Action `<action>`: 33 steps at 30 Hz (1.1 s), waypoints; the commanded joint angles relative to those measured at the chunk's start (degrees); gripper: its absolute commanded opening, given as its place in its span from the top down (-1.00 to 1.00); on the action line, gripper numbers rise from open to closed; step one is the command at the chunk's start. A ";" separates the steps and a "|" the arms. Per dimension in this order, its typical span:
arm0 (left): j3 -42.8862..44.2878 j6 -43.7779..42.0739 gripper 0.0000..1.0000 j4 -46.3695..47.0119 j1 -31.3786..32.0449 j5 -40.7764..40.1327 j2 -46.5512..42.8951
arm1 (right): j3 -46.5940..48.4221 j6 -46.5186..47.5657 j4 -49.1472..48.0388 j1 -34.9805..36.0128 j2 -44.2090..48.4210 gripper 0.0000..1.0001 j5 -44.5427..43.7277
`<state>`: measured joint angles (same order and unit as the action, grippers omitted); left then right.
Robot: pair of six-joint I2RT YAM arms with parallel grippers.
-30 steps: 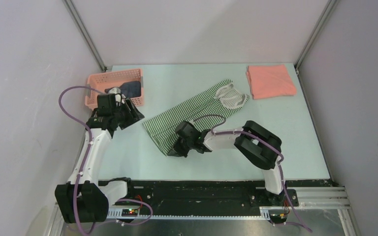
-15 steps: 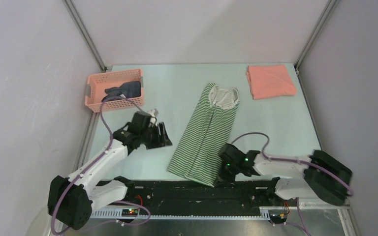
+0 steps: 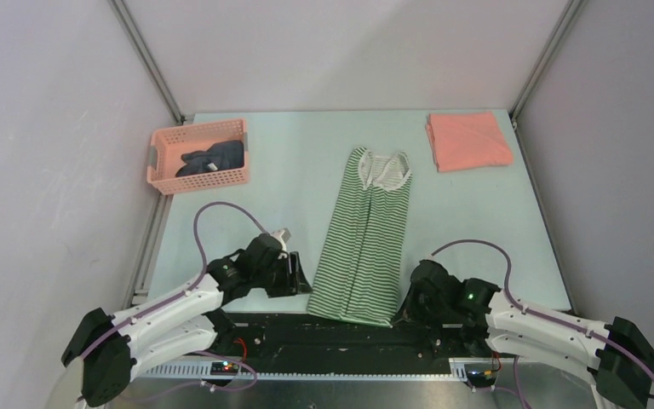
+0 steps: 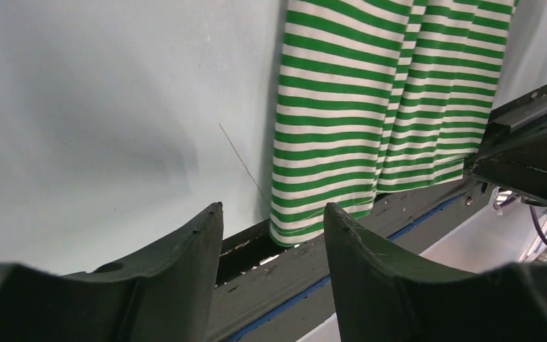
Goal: Fold and stack the mixed laundry pile
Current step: Fold the tank top at the center of the board.
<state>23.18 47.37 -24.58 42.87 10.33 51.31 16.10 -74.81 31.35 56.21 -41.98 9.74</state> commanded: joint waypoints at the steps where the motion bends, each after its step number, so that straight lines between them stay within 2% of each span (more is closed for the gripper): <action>1: -1.85 4.87 -0.17 5.65 1.39 1.18 0.19 | -1.05 -1.57 3.50 0.03 2.24 1.00 -2.06; 5: -2.98 5.70 -0.16 7.01 2.42 0.69 1.27 | -1.11 -1.48 4.19 -0.01 3.16 1.00 -2.71; 21: -7.32 11.24 0.11 11.81 6.59 1.23 3.19 | -1.19 -2.10 4.42 0.48 4.18 1.00 -3.83; 26: -7.74 11.50 0.17 15.90 7.29 3.31 4.86 | -1.38 -2.82 5.58 1.15 5.13 1.00 -4.90; 28: -7.90 11.70 0.27 17.36 7.75 4.10 6.10 | -1.39 -3.22 5.76 1.44 5.72 1.00 -5.17; 31: -8.01 12.14 0.92 18.46 8.09 4.77 7.28 | -1.25 -3.72 6.01 1.80 6.80 1.00 -5.71; 33: -7.53 12.30 0.99 18.39 8.25 4.16 6.24 | -0.47 -3.17 6.26 1.92 7.09 1.00 -6.18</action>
<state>15.66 58.98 -9.19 50.46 13.85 58.33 14.85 -77.10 36.01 57.58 -36.01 6.15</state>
